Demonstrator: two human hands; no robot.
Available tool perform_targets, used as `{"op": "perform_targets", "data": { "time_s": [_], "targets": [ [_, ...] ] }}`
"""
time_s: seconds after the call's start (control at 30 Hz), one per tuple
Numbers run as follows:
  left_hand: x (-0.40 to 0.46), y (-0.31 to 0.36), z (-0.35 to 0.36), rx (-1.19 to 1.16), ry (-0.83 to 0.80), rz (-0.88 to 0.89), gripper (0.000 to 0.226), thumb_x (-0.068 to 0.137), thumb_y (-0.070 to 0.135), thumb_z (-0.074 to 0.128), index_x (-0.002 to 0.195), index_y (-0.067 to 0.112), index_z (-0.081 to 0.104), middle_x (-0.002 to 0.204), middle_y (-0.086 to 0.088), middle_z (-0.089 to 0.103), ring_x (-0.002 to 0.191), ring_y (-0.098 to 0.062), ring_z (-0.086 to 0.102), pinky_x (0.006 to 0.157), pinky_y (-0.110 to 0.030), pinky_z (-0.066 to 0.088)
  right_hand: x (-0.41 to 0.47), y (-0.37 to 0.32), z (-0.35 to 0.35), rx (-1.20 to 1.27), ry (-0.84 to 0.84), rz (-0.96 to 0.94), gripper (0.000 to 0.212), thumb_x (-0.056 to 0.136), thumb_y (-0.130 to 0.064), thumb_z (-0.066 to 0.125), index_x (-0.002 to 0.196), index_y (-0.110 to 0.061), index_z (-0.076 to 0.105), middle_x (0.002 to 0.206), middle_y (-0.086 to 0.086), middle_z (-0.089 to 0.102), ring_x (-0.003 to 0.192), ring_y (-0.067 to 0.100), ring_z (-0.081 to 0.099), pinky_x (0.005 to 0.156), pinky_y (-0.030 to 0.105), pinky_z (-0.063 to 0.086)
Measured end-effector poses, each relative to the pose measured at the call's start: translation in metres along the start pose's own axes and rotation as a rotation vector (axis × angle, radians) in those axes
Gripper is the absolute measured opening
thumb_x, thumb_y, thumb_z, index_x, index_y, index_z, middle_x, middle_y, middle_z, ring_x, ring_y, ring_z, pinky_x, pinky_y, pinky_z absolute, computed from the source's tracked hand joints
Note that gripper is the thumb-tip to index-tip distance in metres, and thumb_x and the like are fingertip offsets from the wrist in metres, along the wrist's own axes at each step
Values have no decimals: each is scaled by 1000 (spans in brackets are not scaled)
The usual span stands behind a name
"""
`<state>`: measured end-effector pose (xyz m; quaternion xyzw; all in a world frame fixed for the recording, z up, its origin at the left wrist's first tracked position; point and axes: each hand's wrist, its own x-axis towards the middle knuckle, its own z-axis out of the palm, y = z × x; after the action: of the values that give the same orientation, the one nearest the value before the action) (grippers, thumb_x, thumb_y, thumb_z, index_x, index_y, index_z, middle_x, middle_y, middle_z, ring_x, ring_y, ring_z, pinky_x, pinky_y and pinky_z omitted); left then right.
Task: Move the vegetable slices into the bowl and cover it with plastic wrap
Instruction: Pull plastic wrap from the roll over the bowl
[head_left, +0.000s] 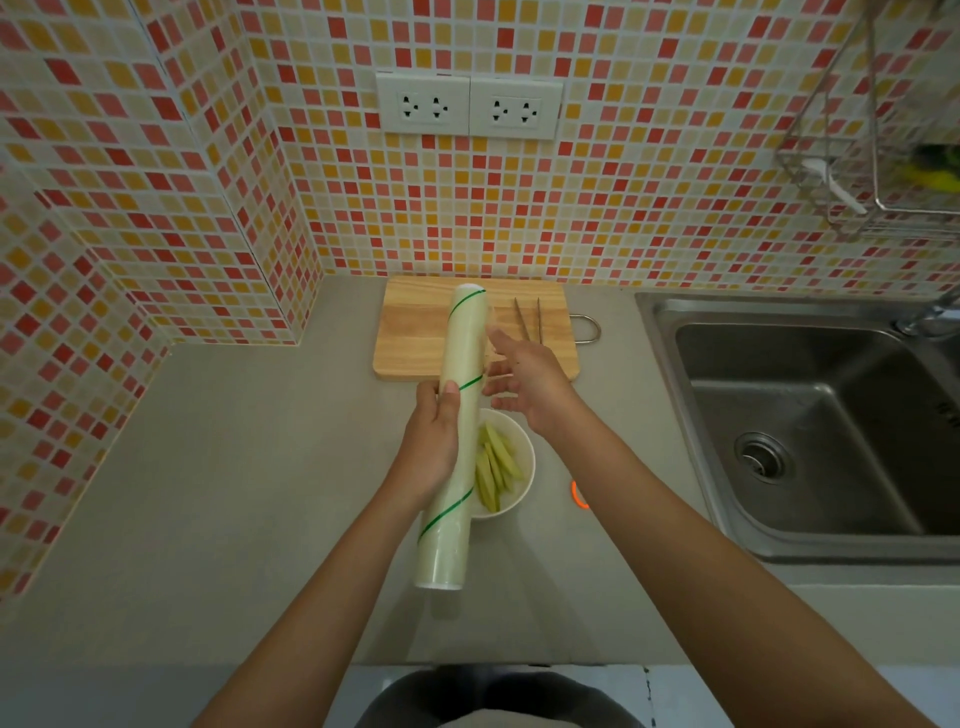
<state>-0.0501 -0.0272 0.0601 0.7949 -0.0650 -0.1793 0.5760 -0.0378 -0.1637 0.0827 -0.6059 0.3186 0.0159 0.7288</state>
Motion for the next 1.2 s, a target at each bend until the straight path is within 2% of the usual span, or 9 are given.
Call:
{"op": "perform_targets", "data": {
  "time_s": [0.17, 0.27, 0.37, 0.6, 0.8, 0.9, 1.0, 1.13, 1.2],
  "targets": [
    [0, -2, -5, 13, 8, -1, 33, 100, 47, 26, 110, 21, 43, 90, 8, 54, 82, -6, 53, 67, -25, 40, 2, -5, 3, -39, 64, -87, 7, 97, -8, 47, 92, -4, 50, 67, 9, 54, 40, 13, 51, 38, 21, 44],
    [0, -1, -8, 30, 9, 11, 35, 99, 48, 26, 108, 19, 44, 87, 6, 54, 80, -10, 55, 62, -27, 38, -6, -1, 5, 25, 63, -51, 17, 98, -20, 44, 98, -4, 50, 65, 10, 54, 43, 19, 51, 39, 22, 45],
    [1, 1, -7, 47, 51, 42, 35, 100, 46, 25, 105, 16, 42, 81, 4, 52, 72, -11, 53, 58, -29, 37, -16, 15, 14, -236, 27, -128, 31, 94, -40, 49, 90, -9, 49, 67, 7, 58, 42, 18, 54, 37, 22, 44],
    [8, 6, -18, 66, 47, 60, 38, 100, 46, 24, 106, 15, 45, 82, 5, 50, 73, -8, 50, 59, -25, 36, -11, 11, 5, -347, 10, -173, 19, 98, -11, 39, 80, -9, 44, 65, 8, 55, 38, 17, 52, 39, 24, 44],
    [16, 13, -14, 44, 69, 63, 41, 101, 43, 25, 111, 10, 47, 84, 6, 52, 78, -12, 54, 66, -31, 42, -27, 27, 19, -387, -24, -158, 42, 97, -44, 35, 97, -6, 52, 68, 8, 59, 36, 17, 54, 36, 22, 43],
    [22, 13, -16, 78, 88, 72, 42, 101, 44, 24, 107, 9, 48, 79, 4, 50, 72, -10, 51, 60, -29, 39, -27, 30, 17, -443, 4, -233, 23, 96, -17, 33, 82, -11, 49, 68, 10, 58, 39, 20, 51, 40, 25, 43],
    [26, 11, -18, 87, 78, 66, 40, 101, 44, 24, 102, 12, 48, 79, 5, 50, 71, -7, 49, 58, -26, 35, -24, 26, 7, -349, -4, -180, 25, 94, -6, 32, 75, -10, 47, 63, 11, 56, 35, 18, 50, 37, 23, 42],
    [29, 13, -13, 80, 101, 84, 38, 101, 42, 24, 103, 12, 46, 80, 6, 50, 72, -6, 49, 60, -24, 37, -32, 35, 11, -340, -37, -154, 31, 97, -35, 36, 77, -17, 49, 60, 6, 56, 32, 17, 50, 34, 18, 39],
    [31, 15, -13, 72, 117, 100, 38, 101, 42, 24, 102, 11, 46, 80, 6, 50, 72, -6, 49, 61, -23, 37, -36, 43, 15, -408, -71, -184, 27, 96, -33, 37, 76, -21, 51, 64, 6, 58, 32, 15, 50, 34, 18, 39]
  ]
}}
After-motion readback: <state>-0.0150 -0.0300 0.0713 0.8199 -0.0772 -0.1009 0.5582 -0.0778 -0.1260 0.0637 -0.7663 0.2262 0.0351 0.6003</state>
